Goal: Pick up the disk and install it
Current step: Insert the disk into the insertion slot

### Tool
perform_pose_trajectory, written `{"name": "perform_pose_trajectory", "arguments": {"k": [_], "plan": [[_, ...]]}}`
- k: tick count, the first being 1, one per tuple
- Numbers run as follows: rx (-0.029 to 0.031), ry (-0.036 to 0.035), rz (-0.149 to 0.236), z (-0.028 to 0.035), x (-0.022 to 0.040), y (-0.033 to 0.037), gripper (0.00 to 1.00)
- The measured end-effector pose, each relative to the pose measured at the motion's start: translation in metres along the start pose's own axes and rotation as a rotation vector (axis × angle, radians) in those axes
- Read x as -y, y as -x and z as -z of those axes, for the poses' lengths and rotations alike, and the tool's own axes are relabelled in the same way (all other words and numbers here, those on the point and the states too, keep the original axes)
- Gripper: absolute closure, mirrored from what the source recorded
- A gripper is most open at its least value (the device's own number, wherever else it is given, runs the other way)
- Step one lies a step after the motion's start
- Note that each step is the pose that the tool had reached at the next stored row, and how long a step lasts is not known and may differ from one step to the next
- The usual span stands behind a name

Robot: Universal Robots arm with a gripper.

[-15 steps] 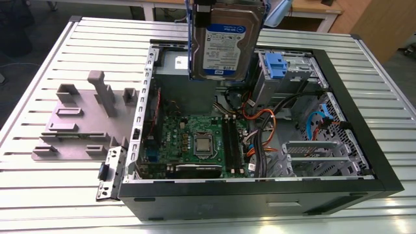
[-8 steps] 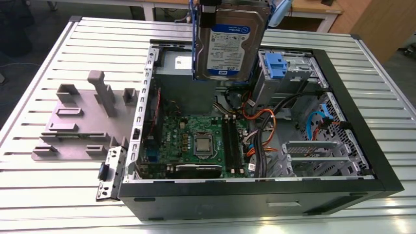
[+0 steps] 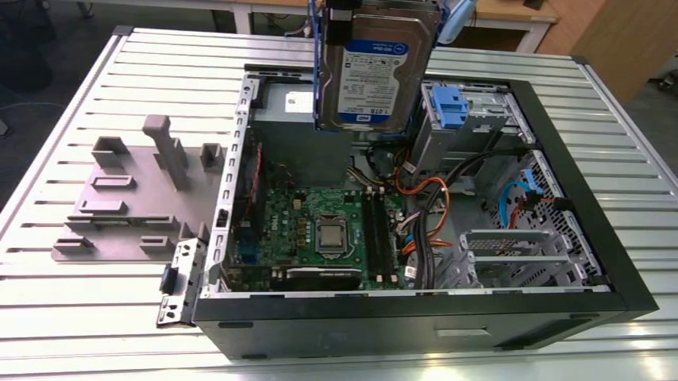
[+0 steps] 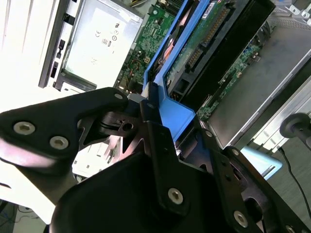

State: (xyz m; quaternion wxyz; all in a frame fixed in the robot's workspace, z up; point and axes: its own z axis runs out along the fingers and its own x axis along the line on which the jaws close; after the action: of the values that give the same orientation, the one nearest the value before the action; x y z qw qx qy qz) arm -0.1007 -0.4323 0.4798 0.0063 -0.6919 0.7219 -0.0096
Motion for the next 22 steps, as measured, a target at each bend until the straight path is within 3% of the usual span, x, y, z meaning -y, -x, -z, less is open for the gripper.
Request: {"name": "perform_pose_trajectory", "arguments": {"k": [3, 7, 22], "plan": [[0.0000, 0.0000, 0.000, 0.0000, 0.0003, -0.0008, 0.64], [-0.0001, 0.0000, 0.000, -0.0001, 0.0005, -0.0076, 0.64], [-0.0006, -0.0001, 0.000, -0.0009, 0.0014, -0.0214, 0.64]]}}
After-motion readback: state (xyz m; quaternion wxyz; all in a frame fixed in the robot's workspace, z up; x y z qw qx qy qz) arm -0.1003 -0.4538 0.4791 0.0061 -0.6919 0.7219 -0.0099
